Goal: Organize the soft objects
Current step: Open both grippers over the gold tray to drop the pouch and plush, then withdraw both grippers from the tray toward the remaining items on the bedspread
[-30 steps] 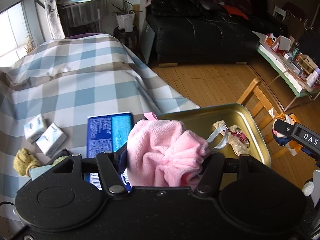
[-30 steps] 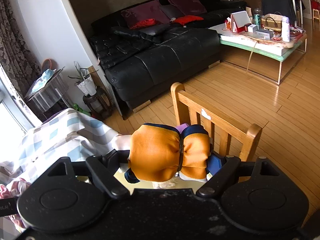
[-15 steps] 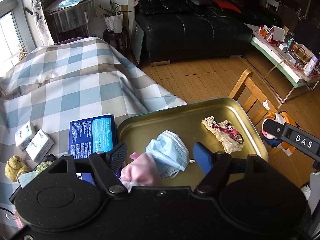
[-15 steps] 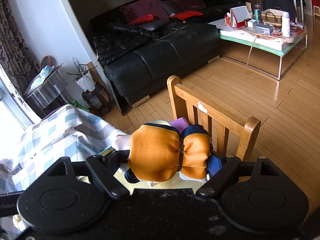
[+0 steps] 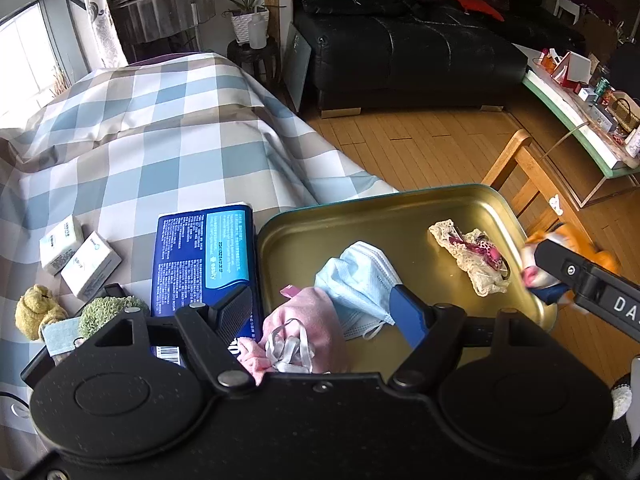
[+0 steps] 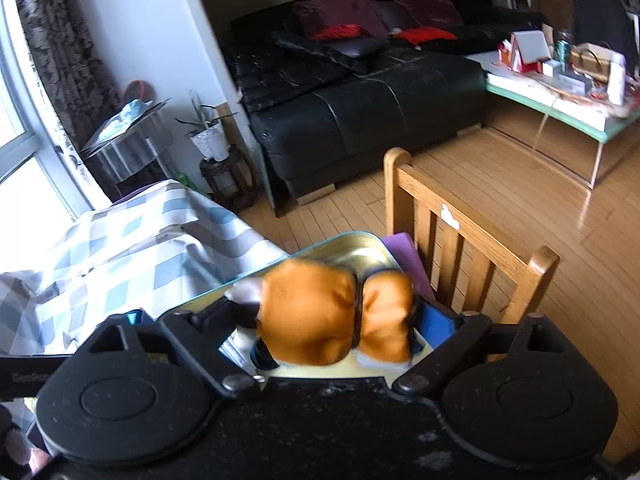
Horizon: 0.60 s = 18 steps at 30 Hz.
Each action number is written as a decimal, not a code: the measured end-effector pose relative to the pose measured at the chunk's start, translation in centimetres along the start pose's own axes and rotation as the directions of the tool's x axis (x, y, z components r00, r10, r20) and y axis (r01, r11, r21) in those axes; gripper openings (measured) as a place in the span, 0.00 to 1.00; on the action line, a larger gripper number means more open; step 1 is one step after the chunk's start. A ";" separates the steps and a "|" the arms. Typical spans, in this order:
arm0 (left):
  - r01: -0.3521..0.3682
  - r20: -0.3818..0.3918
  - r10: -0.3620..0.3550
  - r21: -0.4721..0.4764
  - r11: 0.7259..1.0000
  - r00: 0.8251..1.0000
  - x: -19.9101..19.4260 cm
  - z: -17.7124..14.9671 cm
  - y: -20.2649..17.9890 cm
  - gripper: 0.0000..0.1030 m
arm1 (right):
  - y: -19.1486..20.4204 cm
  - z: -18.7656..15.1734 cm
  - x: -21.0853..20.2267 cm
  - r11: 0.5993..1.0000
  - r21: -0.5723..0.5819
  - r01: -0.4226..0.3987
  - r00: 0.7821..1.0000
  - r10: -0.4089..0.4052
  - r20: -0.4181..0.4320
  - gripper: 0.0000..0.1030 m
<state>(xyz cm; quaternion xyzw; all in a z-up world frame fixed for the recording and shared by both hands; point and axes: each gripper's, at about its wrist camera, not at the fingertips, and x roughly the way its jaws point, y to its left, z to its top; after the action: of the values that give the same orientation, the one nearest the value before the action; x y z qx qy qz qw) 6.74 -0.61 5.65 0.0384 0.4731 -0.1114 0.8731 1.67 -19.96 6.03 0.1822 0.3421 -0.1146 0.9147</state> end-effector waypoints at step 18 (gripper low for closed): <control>-0.007 -0.018 0.007 -0.002 1.000 1.000 0.3 -0.4 -0.1 0.70 | 0.0 -0.2 0.0 1.000 -0.007 0.020 1.000 -0.020 -0.005 0.93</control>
<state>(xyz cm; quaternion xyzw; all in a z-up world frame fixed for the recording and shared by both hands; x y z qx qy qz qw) 6.60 -0.65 5.16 0.0402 0.4810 -0.1074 0.8692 1.54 -19.83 5.86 0.1758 0.3466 -0.1219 0.9133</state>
